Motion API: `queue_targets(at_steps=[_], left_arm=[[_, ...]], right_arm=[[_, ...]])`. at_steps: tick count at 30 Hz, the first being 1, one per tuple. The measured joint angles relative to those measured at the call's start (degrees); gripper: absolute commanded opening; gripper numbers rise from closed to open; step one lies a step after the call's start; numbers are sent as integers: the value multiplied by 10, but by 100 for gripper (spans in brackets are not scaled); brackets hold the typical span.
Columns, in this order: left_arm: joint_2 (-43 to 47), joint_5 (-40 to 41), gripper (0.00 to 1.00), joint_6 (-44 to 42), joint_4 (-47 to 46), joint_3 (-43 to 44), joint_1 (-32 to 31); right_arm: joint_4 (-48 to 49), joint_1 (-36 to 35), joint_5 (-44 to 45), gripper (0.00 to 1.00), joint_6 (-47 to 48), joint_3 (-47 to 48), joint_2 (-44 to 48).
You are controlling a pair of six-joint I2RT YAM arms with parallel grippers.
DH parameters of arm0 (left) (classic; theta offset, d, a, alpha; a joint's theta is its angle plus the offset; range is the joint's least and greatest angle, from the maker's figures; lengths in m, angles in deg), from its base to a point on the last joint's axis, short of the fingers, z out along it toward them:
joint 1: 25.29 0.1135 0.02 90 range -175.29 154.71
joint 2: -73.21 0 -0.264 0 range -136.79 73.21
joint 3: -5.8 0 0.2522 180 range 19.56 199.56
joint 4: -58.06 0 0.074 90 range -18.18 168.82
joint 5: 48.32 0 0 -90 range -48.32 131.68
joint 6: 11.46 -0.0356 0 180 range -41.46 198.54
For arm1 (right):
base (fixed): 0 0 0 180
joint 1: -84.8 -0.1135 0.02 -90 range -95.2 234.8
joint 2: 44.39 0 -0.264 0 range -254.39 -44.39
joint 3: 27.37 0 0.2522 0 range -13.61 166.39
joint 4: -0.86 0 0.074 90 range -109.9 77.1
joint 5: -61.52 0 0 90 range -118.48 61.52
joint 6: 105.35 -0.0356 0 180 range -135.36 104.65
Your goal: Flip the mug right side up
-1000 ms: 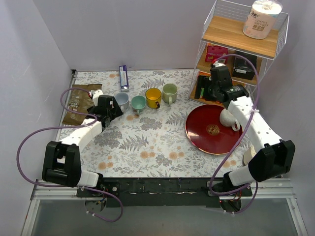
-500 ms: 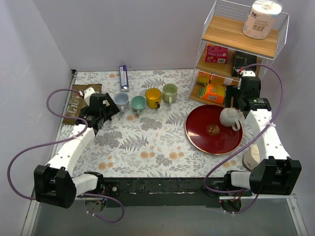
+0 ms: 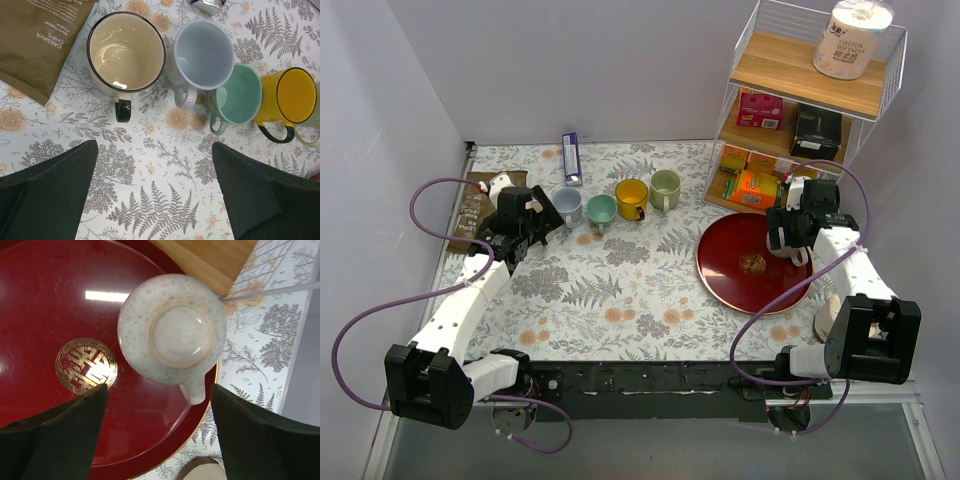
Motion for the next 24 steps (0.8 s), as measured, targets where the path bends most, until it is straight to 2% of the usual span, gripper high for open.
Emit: queue_targets(at_steps=[4,19,24], left_arm=[[0,-2,98,-2,0,0,0],[0,-3,98,-8,-2,0,0],[0,-2,98,-9,-3,0,0]], right_arm=[[7,8,-21,89,17,-15,-4],[35,23,-12,88,1,-34,-47],[47,30,-9,82,-13,-34,-56]])
